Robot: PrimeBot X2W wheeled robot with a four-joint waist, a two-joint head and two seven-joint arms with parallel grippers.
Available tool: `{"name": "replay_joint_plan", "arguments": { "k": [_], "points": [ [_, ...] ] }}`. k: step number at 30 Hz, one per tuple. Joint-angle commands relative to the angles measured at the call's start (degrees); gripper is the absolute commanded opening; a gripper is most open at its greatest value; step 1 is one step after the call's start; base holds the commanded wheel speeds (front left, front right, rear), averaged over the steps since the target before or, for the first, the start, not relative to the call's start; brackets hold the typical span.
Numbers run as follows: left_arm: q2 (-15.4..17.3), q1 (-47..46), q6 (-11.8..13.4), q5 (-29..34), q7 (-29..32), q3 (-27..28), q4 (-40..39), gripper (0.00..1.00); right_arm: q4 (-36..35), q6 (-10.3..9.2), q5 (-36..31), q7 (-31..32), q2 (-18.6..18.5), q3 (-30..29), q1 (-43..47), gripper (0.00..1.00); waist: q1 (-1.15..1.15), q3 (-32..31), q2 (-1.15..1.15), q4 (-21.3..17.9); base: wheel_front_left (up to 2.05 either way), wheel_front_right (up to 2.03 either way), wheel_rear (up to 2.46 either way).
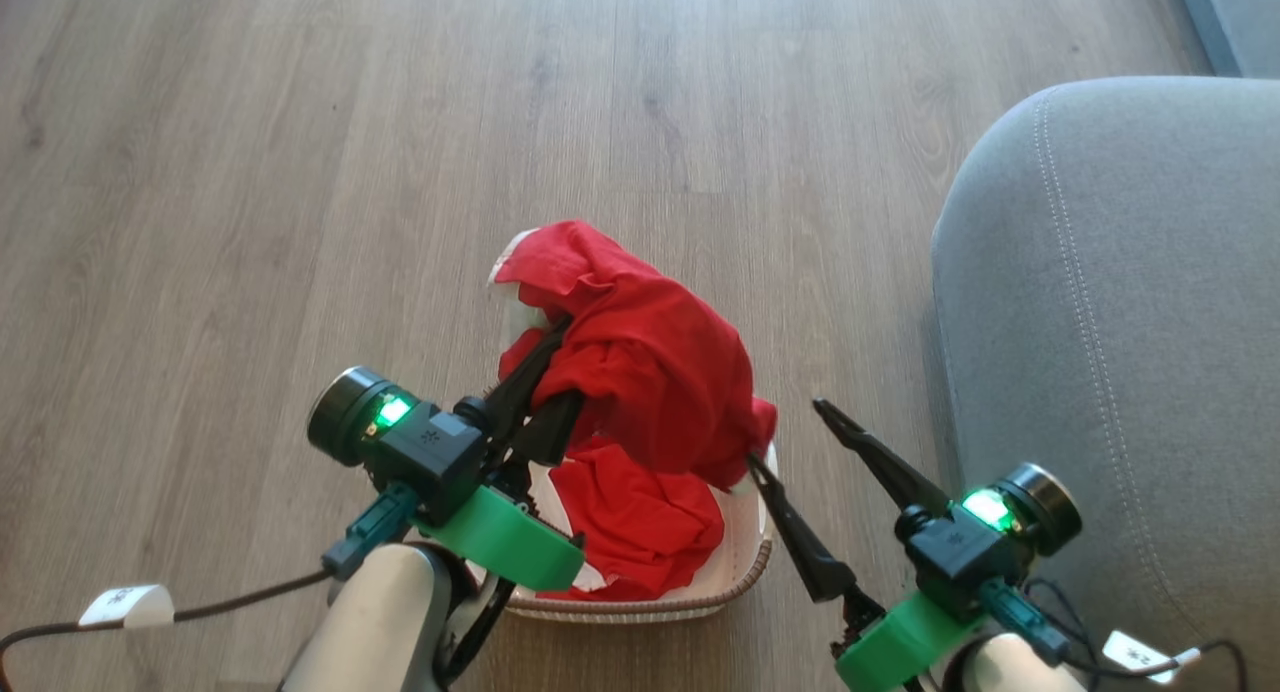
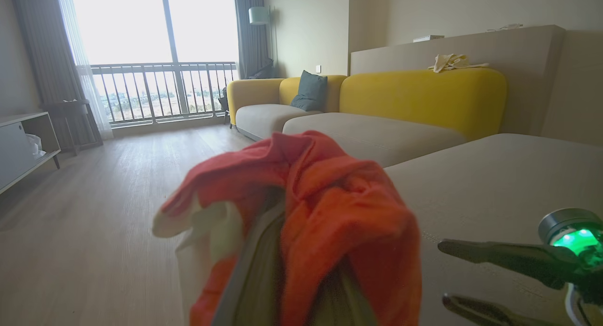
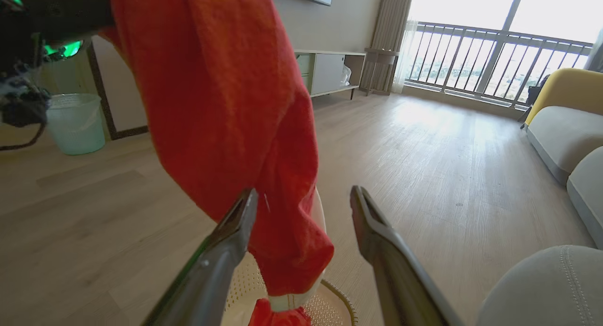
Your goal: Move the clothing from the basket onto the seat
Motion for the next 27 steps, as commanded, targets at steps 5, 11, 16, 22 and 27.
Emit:
{"name": "replay_joint_plan", "arguments": {
  "k": [5, 11, 16, 22, 27],
  "points": [
    [0.7, -3.6, -0.1, -0.4, -0.3, 1.4, -2.5, 0.0, -5.6, 0.4, -0.8, -0.2, -4.1, 6.2, -4.9, 1.0, 0.0, 0.8, 0.0, -0.2, 0.0, 0.0, 0.0],
    [1.2, -4.5, -0.1, -1.0, -0.3, -2.3, -2.8, 0.0, -3.6, 0.4, -2.0, -0.2, -5.1, 10.2, -8.8, 1.0, 0.0, 1.7, 0.0, 0.2, 0.0, 0.0, 0.0],
    [1.7, -5.5, -0.1, -1.5, -0.3, -6.7, -3.5, 0.0, 0.1, 0.4, -3.6, -0.2, -4.2, 10.9, -12.2, 1.0, 0.0, 2.3, 0.0, 1.1, 0.0, 0.0, 0.0],
    [2.1, -6.4, -0.1, -2.0, -0.3, -10.7, -3.9, 0.0, 3.4, 0.4, -4.9, -0.2, -2.3, 10.5, -14.4, 1.0, 0.0, 3.0, 0.0, 2.0, 0.0, 0.0, 0.0],
    [2.5, -7.4, -0.1, -2.3, -0.3, -13.6, -4.3, 0.0, 5.4, 0.4, -5.7, -0.2, -1.3, 11.6, -16.4, 1.0, 0.0, 3.6, 0.0, 2.7, 0.0, 0.0, 0.0]
  ]
}}
